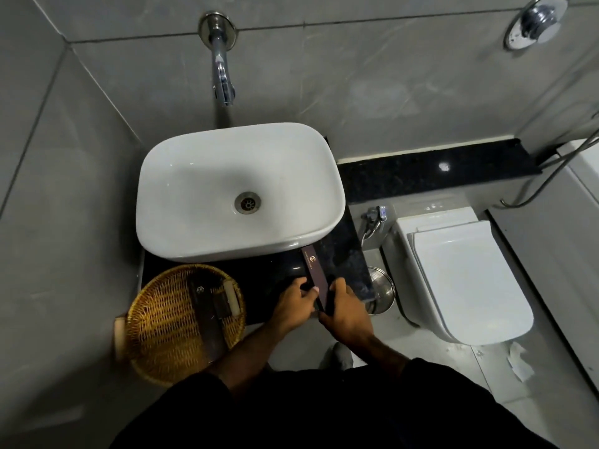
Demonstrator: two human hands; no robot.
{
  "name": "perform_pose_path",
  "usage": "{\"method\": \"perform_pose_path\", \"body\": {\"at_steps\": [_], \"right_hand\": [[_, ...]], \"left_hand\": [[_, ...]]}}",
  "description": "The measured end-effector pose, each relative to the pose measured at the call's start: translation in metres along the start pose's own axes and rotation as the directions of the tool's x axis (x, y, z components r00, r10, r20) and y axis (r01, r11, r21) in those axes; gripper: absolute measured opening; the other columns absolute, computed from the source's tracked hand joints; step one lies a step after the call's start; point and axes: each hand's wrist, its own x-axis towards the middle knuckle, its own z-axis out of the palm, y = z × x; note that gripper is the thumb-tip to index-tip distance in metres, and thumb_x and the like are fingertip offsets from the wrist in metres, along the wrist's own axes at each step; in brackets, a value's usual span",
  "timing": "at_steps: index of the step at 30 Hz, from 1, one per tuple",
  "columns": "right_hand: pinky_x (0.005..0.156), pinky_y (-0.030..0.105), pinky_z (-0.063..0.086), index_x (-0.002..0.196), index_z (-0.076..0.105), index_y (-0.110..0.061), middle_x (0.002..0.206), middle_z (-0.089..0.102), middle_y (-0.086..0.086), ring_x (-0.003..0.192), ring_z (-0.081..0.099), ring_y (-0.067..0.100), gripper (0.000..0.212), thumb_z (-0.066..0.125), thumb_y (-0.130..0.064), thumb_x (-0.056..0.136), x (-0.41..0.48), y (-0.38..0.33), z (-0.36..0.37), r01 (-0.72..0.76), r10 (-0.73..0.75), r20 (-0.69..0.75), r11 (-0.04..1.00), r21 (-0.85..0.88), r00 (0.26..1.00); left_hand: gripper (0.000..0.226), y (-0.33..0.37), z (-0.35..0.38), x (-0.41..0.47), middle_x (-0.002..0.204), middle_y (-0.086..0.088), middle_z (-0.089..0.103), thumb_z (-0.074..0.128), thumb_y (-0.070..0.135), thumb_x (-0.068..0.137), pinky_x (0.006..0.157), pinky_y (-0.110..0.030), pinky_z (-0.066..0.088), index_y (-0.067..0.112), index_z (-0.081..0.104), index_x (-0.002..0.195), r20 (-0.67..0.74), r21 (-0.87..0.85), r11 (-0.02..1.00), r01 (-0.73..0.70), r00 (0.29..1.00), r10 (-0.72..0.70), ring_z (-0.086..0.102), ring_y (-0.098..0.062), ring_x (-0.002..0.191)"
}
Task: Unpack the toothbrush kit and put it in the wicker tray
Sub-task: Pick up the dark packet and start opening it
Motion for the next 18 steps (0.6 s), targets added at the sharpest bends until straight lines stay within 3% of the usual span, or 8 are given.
{"method": "perform_pose_path", "body": {"at_steps": [2,3,7,8,10,12,14,18], "right_hand": [[0.074,0.034,0.052,0.115,0.038,-0.021,0.111,0.067,0.007,0.099,0.071,0.030,0.052,0.076,-0.030,0.081,-0.008,0.009,-0.007,0.044,-0.044,0.004,0.999,0.020,0.999],[0.071,0.030,0.049,0.113,0.038,-0.025,0.111,0.070,0.003,0.097,0.072,0.028,0.051,0.076,-0.030,0.081,-0.016,0.013,-0.012,0.064,-0.064,0.013,0.998,0.028,0.998],[0.081,0.029,0.058,0.116,0.037,-0.038,0.120,0.073,-0.008,0.100,0.075,0.020,0.052,0.078,-0.036,0.084,-0.058,0.030,-0.035,0.088,-0.090,0.039,0.995,0.052,0.995],[0.083,0.028,0.058,0.116,0.037,-0.041,0.120,0.072,-0.010,0.098,0.074,0.017,0.052,0.078,-0.038,0.084,-0.068,0.033,-0.043,0.077,-0.078,0.012,0.995,0.063,0.997],[0.078,0.013,0.055,0.112,0.035,-0.051,0.114,0.072,-0.014,0.095,0.071,0.007,0.057,0.082,-0.037,0.082,-0.087,0.036,-0.060,0.052,-0.038,-0.094,0.987,0.153,0.995],[0.073,0.000,0.050,0.108,0.039,-0.056,0.102,0.074,-0.022,0.093,0.071,-0.003,0.064,0.090,-0.034,0.076,-0.101,0.029,-0.078,0.090,-0.015,-0.253,0.953,0.289,0.967],[0.078,-0.007,0.044,0.111,0.043,-0.055,0.106,0.070,-0.034,0.099,0.068,-0.012,0.065,0.092,-0.035,0.073,-0.109,0.016,-0.095,0.180,-0.022,-0.389,0.909,0.375,0.921],[0.079,-0.001,0.049,0.116,0.047,-0.054,0.106,0.071,-0.022,0.099,0.069,-0.010,0.063,0.091,-0.040,0.074,-0.107,-0.015,-0.121,0.334,-0.116,-0.491,0.860,0.385,0.863]], "left_hand": [[0.049,0.005,0.000,-0.001,0.116,-0.009,0.063,0.050,0.034,0.102,0.065,-0.031,0.058,0.014,0.041,0.147,-0.010,-0.189,0.981,0.054,0.998,-0.056,0.067,-0.023,0.088],[0.047,0.008,-0.002,-0.001,0.116,-0.008,0.062,0.048,0.037,0.103,0.064,-0.029,0.057,0.015,0.045,0.143,-0.016,-0.278,0.958,0.072,0.997,-0.080,0.066,-0.023,0.091],[0.026,0.025,-0.012,0.000,0.113,-0.007,0.070,0.051,0.044,0.100,0.083,-0.043,0.057,0.025,0.057,0.117,-0.011,-0.579,0.805,0.132,0.986,-0.169,0.068,-0.032,0.104],[0.022,0.029,-0.014,0.001,0.107,-0.006,0.072,0.053,0.042,0.099,0.083,-0.043,0.057,0.026,0.059,0.114,-0.003,-0.604,0.786,0.132,0.986,-0.167,0.070,-0.031,0.100],[0.021,0.034,-0.016,0.002,0.094,-0.004,0.072,0.060,0.034,0.096,0.074,-0.037,0.055,0.023,0.064,0.114,0.022,-0.612,0.777,0.148,0.985,-0.170,0.070,-0.025,0.089],[0.019,0.036,-0.012,-0.001,0.090,-0.004,0.070,0.060,0.034,0.096,0.067,-0.034,0.052,0.018,0.069,0.099,0.093,-0.618,0.762,0.195,0.980,-0.175,0.068,-0.019,0.084],[0.024,0.035,-0.004,-0.007,0.086,-0.004,0.069,0.059,0.035,0.097,0.065,-0.032,0.052,0.016,0.067,0.086,0.170,-0.635,0.730,0.252,0.968,-0.186,0.066,-0.019,0.080],[0.022,0.035,0.014,-0.019,0.065,-0.001,0.071,0.055,0.033,0.098,0.042,-0.015,0.044,0.016,0.065,0.087,0.309,-0.631,0.679,0.375,0.924,-0.224,0.065,-0.014,0.053]]}}
